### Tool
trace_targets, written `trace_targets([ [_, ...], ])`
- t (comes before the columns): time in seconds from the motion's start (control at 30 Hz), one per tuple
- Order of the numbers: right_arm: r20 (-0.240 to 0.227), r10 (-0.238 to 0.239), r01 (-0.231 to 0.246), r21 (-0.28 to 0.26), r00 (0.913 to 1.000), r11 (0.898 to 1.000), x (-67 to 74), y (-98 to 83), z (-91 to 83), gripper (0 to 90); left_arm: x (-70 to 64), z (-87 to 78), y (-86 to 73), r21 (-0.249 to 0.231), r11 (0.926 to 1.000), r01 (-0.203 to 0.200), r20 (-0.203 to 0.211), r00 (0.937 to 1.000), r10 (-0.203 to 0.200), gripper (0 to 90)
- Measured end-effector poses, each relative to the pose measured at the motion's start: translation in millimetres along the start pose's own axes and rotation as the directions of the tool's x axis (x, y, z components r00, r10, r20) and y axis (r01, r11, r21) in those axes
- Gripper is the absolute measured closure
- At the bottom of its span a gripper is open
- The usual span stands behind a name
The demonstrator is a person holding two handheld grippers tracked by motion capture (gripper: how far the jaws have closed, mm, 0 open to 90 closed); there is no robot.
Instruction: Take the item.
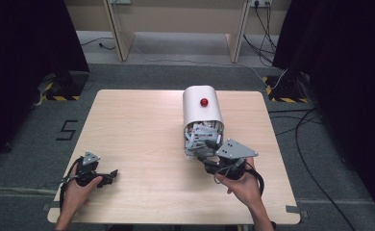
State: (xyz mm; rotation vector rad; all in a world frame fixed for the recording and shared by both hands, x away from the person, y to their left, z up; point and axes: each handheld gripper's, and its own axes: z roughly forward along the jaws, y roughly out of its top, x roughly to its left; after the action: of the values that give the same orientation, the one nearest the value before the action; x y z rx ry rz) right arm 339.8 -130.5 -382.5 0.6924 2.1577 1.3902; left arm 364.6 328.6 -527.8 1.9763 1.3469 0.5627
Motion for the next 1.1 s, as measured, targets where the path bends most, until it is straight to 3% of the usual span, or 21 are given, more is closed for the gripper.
trace_targets([
  [0.23, -0.002, -0.034, 0.034, 0.024, 0.9994, 0.999, 0.1, -0.7, -0.3, 55.9, 0.0, 0.0, 0.0, 0.0, 1.0, 0.0, 0.0, 1.0, 0.0, 0.0],
  [0.6, -0.006, -0.034, 0.034, 0.052, 0.9994, 0.998, -1.9, -0.6, 7.4, 58.0, 0.0, 0.0, 0.0, 0.0, 1.0, 0.0, 0.0, 1.0, 0.0, 0.0],
  [0.73, 0.01, -0.035, 0.035, 0.055, 0.9993, 0.998, -3.6, -0.2, 8.9, 67.2, 0.0, 0.0, 0.0, 0.0, 1.0, 0.0, 0.0, 1.0, 0.0, 0.0],
  [0.9, 0.04, -0.09, 0.089, 0.042, 0.9951, 0.995, -3.9, -0.5, 7.1, 80.0, 0.0, 0.0, 0.0, 0.0, 1.0, 0.0, 0.0, 1.0, 0.0, 0.0],
  [1.1, 0.035, -0.119, 0.118, 0.023, 0.9923, 0.993, -1.3, 1.6, 3.1, 86.7, 0.0, 0.0, 0.0, 0.0, 1.0, 0.0, 0.0, 1.0, 0.0, 0.0],
])
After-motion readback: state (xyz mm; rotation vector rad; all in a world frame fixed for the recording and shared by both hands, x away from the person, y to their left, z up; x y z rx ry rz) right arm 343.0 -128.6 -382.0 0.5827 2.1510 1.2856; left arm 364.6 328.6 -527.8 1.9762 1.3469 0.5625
